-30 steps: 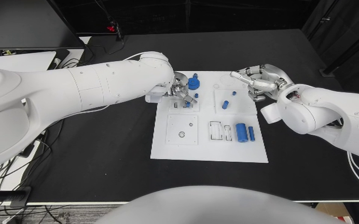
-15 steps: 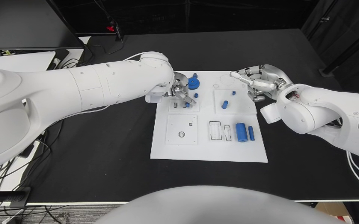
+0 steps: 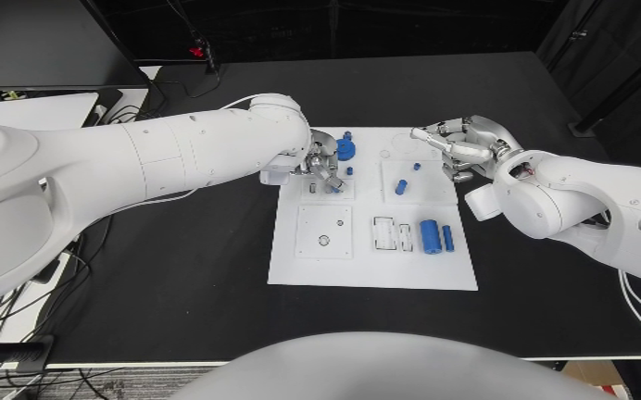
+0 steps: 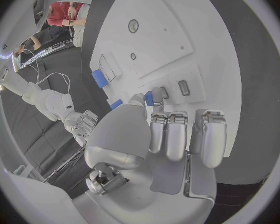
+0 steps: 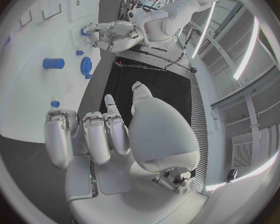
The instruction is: Assemble the parts on the task board
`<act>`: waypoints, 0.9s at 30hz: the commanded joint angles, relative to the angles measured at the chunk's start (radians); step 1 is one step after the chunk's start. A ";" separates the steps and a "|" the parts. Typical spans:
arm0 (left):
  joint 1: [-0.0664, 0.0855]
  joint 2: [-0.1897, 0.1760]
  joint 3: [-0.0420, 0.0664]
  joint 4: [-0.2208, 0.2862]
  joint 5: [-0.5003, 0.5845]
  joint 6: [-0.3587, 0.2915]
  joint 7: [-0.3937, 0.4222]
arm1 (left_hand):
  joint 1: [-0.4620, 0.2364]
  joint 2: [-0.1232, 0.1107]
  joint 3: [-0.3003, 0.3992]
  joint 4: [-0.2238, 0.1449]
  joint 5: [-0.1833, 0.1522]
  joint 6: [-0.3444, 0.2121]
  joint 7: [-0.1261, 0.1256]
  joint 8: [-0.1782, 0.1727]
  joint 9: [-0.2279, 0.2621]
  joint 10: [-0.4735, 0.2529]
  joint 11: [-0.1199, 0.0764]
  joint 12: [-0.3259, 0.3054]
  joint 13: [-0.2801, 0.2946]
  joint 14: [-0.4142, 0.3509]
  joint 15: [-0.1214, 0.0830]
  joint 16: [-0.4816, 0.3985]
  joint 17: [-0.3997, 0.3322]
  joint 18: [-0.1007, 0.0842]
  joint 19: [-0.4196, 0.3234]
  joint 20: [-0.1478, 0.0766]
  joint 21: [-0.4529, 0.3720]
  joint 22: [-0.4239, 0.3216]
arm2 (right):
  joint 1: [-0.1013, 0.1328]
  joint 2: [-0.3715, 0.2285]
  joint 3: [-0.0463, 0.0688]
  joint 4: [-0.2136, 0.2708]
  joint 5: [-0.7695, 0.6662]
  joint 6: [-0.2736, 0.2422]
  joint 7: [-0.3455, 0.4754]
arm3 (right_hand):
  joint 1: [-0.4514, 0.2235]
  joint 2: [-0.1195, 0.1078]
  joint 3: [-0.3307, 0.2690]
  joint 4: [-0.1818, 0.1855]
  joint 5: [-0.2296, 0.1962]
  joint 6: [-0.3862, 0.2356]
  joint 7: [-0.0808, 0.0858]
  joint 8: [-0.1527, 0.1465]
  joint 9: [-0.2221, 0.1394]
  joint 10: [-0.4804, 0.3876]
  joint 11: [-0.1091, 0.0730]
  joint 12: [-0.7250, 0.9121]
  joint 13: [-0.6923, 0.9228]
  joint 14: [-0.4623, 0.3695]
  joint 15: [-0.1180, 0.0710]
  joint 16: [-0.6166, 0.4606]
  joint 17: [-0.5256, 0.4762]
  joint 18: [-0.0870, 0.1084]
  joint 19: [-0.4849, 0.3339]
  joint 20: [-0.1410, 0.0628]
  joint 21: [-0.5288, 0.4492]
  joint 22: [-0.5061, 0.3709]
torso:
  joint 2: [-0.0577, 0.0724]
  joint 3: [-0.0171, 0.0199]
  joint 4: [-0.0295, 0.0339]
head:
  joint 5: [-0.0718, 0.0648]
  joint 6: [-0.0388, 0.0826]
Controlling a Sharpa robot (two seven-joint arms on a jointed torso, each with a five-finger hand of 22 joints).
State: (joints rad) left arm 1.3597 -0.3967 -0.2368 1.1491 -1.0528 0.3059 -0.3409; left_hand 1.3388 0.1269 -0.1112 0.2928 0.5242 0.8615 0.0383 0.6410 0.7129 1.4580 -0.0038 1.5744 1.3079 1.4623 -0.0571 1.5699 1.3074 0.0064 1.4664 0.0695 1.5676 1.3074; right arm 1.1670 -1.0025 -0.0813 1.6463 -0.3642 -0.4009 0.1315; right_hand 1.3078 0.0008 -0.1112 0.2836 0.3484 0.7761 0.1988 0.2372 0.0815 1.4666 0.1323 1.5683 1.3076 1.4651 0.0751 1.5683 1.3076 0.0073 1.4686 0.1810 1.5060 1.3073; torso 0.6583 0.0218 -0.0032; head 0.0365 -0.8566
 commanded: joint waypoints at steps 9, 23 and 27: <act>0.001 -0.009 0.001 0.006 -0.003 -0.015 0.039 | 0.135 0.110 0.108 0.001 0.044 0.035 0.001 -0.032 0.022 0.113 -0.014 -0.004 0.263 0.109 -0.009 0.001 0.263 -0.006 0.104 0.008 0.003 0.263 | 0.001 -0.001 0.000 0.000 -0.001 0.001 -0.008 | 0.000 0.008 -0.004 0.001 0.002 -0.008 0.013 0.008 0.001 0.104 0.007 0.003 0.263 0.106 0.005 0.002 0.263 0.016 0.036 0.007 -0.004 0.233 | 0.000 -0.0001 0.0001 | -0.002 0.000; 0.001 -0.035 0.001 0.018 0.023 -0.048 0.071 | 0.115 0.078 0.170 0.000 0.048 0.060 0.000 -0.054 0.035 0.113 -0.015 -0.004 0.263 0.109 -0.011 0.001 0.263 -0.006 0.104 0.012 0.003 0.263 | -0.002 -0.003 0.000 -0.005 -0.005 0.003 -0.018 | 0.000 0.008 -0.004 0.001 0.002 -0.008 0.013 0.008 0.001 0.104 0.007 0.003 0.263 0.106 0.005 0.002 0.263 0.016 0.036 0.007 -0.004 0.233 | 0.000 0.0001 0.0014 | -0.004 0.002; 0.001 -0.045 0.001 0.024 0.031 -0.058 0.078 | 0.112 0.069 0.189 0.000 0.052 0.065 0.000 -0.060 0.040 0.113 -0.015 -0.004 0.263 0.109 -0.011 0.001 0.263 -0.006 0.104 0.013 0.003 0.263 | -0.004 -0.002 0.000 -0.007 -0.005 0.004 -0.018 | 0.000 0.008 -0.004 0.001 0.002 -0.008 0.013 0.008 0.001 0.104 0.007 0.003 0.263 0.106 0.005 0.002 0.263 0.016 0.036 0.007 -0.004 0.233 | 0.000 0.0003 0.0020 | -0.004 0.003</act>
State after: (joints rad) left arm 1.3594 -0.4404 -0.2370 1.1700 -1.0413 0.2699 -0.2874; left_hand 1.3587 0.1072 0.0638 0.3047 0.5735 0.8958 0.0613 0.5834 0.7529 1.4590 -0.0049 1.5731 1.3110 1.4655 -0.0635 1.5700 1.3074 0.0065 1.4664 0.0769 1.5676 1.3073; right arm 1.1620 -1.0049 -0.0818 1.6390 -0.3665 -0.4007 0.1132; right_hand 1.3080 0.0007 -0.1111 0.2836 0.3483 0.7762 0.1988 0.2409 0.0815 1.4667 0.1323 1.5683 1.3075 1.4651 0.0750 1.5683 1.3075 0.0072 1.4686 0.1810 1.5060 1.3073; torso 0.6583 0.0217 -0.0017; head 0.0320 -0.8541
